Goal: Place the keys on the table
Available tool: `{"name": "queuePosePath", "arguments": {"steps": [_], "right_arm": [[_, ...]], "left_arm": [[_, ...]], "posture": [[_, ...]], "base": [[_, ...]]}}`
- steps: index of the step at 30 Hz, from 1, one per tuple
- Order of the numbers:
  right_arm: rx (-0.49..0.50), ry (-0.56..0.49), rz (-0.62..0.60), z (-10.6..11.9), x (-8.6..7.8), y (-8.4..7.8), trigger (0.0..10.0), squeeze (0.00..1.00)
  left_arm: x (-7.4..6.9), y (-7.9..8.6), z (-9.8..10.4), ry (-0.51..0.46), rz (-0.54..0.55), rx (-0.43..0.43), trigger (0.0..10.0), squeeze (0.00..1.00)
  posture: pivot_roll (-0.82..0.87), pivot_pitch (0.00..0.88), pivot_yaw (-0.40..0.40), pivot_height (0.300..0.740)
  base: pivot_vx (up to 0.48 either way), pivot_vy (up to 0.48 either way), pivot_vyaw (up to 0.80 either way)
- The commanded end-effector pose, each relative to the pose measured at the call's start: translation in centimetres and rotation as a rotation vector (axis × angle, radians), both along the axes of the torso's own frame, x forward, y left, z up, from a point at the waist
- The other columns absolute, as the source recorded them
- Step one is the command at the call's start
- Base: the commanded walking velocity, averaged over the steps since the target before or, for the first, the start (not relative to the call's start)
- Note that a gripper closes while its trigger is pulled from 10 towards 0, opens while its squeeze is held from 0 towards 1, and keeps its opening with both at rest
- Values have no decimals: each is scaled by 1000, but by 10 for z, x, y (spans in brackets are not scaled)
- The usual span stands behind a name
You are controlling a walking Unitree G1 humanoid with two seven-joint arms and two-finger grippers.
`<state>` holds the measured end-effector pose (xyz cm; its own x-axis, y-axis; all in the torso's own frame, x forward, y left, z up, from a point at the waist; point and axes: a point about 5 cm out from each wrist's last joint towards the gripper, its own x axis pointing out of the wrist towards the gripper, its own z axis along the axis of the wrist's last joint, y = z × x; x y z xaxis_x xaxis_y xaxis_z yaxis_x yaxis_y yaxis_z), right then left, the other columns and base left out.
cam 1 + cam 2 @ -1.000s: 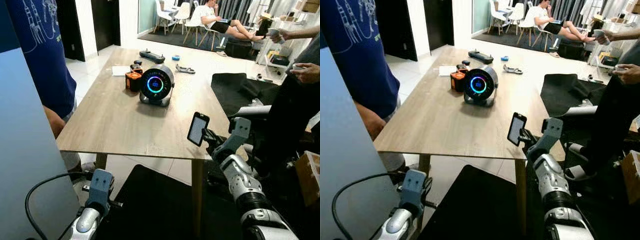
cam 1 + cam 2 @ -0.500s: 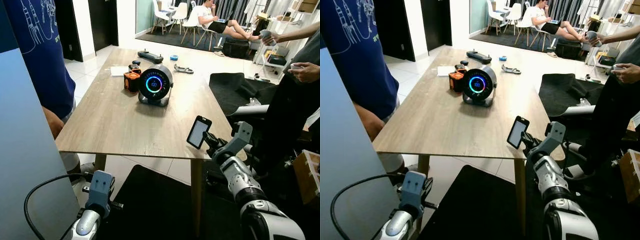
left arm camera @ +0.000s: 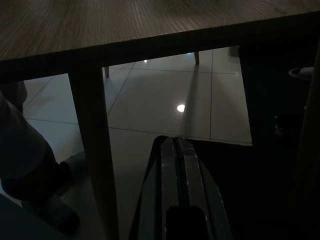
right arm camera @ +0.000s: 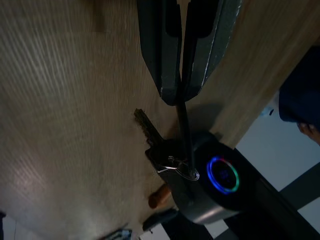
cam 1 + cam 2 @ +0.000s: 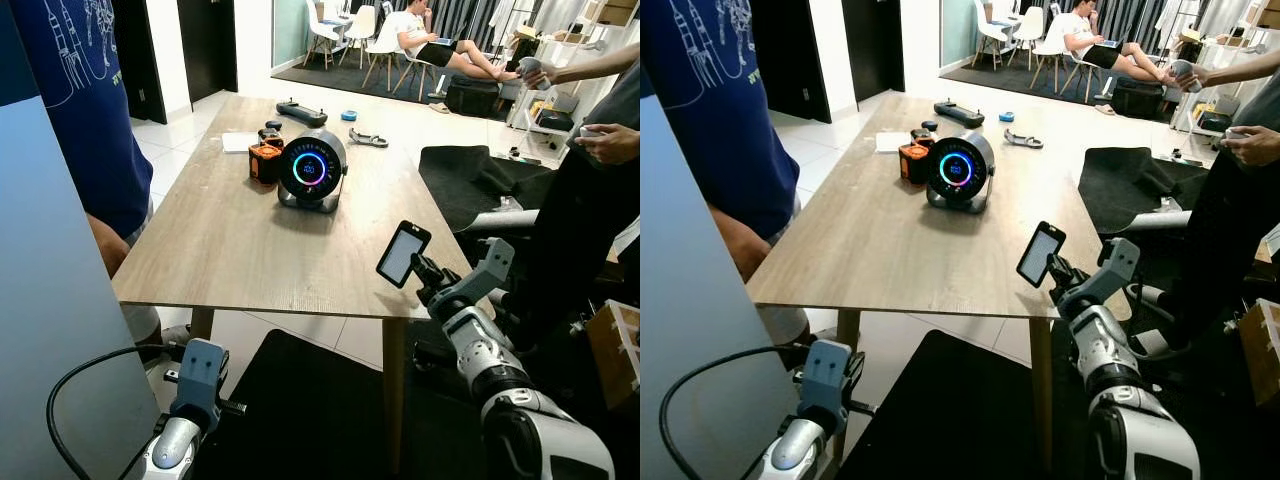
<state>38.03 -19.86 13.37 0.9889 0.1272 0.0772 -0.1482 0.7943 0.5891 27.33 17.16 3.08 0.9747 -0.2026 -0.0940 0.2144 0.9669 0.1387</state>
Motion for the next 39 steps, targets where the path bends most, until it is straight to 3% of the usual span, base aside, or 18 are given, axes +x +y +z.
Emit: {"name": "queuePosePath", "arguments": {"steps": [1,13,14,17,18,19,39], "right_arm": [[-2,-9,-14,2,0,-4,10000,0],[-1,-48,-37,15,5,-7,10000,0],[1,-50,-36,15,6,-7,10000,871],[3,-52,-36,15,6,-7,10000,871],[2,-56,-39,16,6,-8,10000,1000],[1,-58,-41,16,6,-8,10000,0],[-17,-64,-61,18,6,-9,10000,0]], "left_arm": [[1,-3,0,4,-10,10,10000,0],[0,-2,0,8,-6,16,10000,0],[1,-2,0,7,-6,15,10000,0],[1,-2,0,7,-5,15,10000,0],[1,-2,0,7,-4,14,10000,0],[1,-2,0,7,-3,14,10000,0],[3,-1,1,4,-1,17,10000,0]], "posture": [[118,44,-46,740],[118,44,-48,740],[118,44,-48,740],[118,44,-48,740],[119,43,-47,740],[119,43,-47,740],[121,39,-47,740]], "base": [[0,0,0],[0,0,0],[0,0,0],[0,0,0],[0,0,0],[0,0,0],[0,0,0]]}}
